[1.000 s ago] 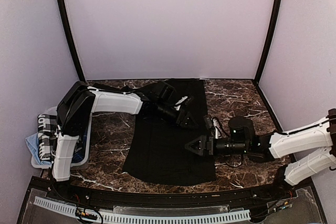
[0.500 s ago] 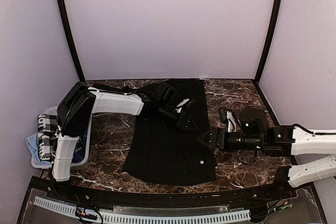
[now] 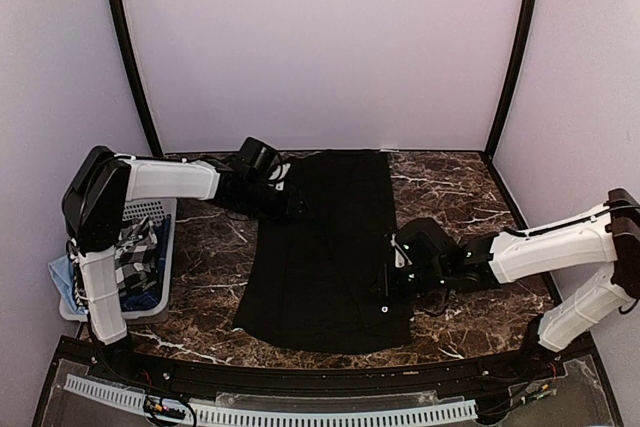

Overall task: Fold and stack the long sleeve shirts
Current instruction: Adjust the 1/3-folded shirt at the center of the board.

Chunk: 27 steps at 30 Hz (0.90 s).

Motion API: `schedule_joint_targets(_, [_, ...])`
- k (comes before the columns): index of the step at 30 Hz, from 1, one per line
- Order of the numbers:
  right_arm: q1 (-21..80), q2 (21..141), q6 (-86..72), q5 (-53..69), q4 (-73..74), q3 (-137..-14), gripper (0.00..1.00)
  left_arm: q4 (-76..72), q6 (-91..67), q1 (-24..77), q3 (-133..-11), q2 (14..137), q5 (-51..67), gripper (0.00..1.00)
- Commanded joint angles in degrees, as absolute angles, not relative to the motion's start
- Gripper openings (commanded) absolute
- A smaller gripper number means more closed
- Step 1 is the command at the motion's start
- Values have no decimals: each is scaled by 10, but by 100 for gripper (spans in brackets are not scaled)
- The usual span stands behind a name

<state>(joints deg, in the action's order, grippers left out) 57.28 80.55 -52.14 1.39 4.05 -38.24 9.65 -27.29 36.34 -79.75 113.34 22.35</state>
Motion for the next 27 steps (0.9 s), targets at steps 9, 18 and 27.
schedule_joint_targets(9, [557,879,-602,73,-68,-292,14,131,-288,323,-668,1019,153,50])
schedule_joint_targets(18, [506,842,-626,59,-3,-243,12,131,-306,340,-622,998,161,50])
schedule_joint_targets(27, [453,711,-659,59,92,-175,13,148,-329,389,-656,1007,151,50])
